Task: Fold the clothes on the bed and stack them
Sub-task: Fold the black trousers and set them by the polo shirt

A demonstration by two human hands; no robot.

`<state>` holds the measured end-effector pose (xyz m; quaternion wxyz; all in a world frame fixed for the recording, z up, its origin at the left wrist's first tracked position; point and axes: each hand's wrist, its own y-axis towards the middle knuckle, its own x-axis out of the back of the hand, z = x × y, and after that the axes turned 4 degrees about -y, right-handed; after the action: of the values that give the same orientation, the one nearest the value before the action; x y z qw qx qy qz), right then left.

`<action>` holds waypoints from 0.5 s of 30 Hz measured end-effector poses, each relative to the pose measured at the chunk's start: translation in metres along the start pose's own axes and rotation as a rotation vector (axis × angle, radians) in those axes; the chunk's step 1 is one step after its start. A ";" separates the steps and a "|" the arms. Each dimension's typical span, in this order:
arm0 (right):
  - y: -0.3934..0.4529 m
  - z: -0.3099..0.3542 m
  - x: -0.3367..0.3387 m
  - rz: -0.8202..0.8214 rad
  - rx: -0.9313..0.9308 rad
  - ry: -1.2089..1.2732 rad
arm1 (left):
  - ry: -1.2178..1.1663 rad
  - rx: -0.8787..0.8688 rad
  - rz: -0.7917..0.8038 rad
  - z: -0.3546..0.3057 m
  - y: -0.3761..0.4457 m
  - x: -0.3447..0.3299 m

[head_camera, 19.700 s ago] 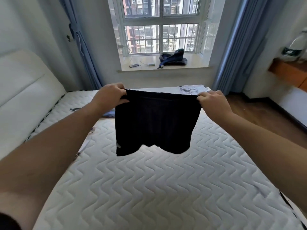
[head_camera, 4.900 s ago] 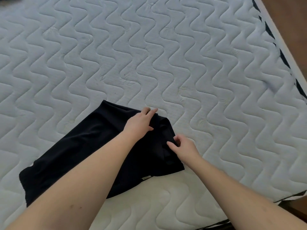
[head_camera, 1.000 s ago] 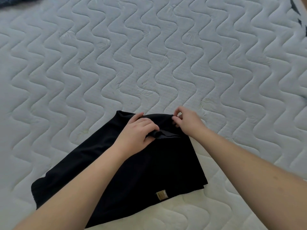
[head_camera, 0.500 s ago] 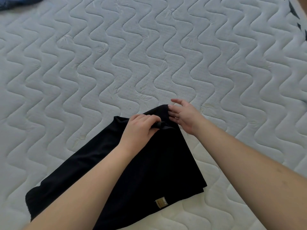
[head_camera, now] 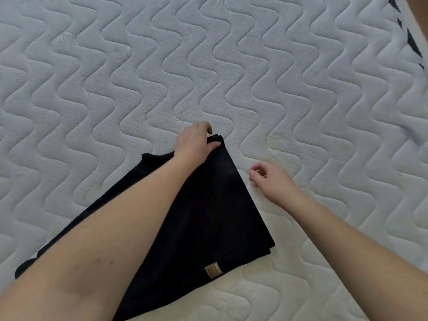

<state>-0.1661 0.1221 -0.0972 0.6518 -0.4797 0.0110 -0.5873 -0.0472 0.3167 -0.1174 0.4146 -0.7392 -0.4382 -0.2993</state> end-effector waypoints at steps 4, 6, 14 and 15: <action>-0.041 -0.030 -0.015 0.109 -0.044 -0.115 | -0.007 0.059 0.171 0.000 0.006 0.007; -0.056 -0.034 -0.022 0.154 -0.056 -0.102 | 0.040 0.047 0.232 0.002 0.006 0.012; -0.079 -0.044 -0.032 0.282 -0.037 -0.303 | -0.176 -0.158 0.227 0.003 -0.007 0.023; -0.081 -0.049 -0.029 0.302 -0.044 -0.219 | -0.171 -0.168 0.211 0.002 -0.008 0.022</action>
<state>-0.2645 0.1264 -0.0876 0.7191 -0.5478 0.0249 -0.4268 -0.0444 0.3289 -0.0979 0.3419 -0.8360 -0.3652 -0.2256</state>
